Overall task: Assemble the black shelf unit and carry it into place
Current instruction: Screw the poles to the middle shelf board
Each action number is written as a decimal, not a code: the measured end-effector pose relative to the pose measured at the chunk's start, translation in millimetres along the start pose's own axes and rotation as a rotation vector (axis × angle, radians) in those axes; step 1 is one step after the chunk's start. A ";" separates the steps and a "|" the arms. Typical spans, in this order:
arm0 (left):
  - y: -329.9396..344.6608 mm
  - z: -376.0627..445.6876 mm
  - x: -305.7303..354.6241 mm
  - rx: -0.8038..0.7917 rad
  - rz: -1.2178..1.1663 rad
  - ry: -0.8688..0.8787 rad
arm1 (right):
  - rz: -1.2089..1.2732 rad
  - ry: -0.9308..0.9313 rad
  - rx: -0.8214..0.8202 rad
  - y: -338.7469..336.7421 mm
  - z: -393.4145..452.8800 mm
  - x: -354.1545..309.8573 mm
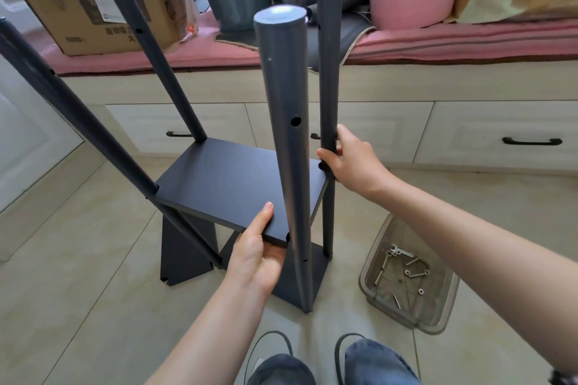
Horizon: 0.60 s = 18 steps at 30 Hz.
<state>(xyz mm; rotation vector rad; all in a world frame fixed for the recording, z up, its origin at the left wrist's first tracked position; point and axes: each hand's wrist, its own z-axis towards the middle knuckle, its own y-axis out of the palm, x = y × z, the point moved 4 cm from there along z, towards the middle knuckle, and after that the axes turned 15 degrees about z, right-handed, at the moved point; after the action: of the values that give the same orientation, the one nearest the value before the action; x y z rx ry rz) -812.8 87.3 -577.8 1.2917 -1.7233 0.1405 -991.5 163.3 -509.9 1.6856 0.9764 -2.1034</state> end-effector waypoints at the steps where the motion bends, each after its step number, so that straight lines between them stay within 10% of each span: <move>1: 0.8 0.8 -1.1 0.008 0.007 -0.005 | -0.003 -0.001 -0.006 0.0 -1.2 -0.5; 18: 1.8 0.1 1.8 -0.071 0.064 -0.005 | -0.157 0.119 -0.150 -8.5 -41.8 8.3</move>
<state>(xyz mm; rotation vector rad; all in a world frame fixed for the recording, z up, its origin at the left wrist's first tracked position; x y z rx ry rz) -814.3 86.8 -575.8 1.1869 -1.7591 0.1119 -967.4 198.3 -518.8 1.7249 1.3078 -1.9840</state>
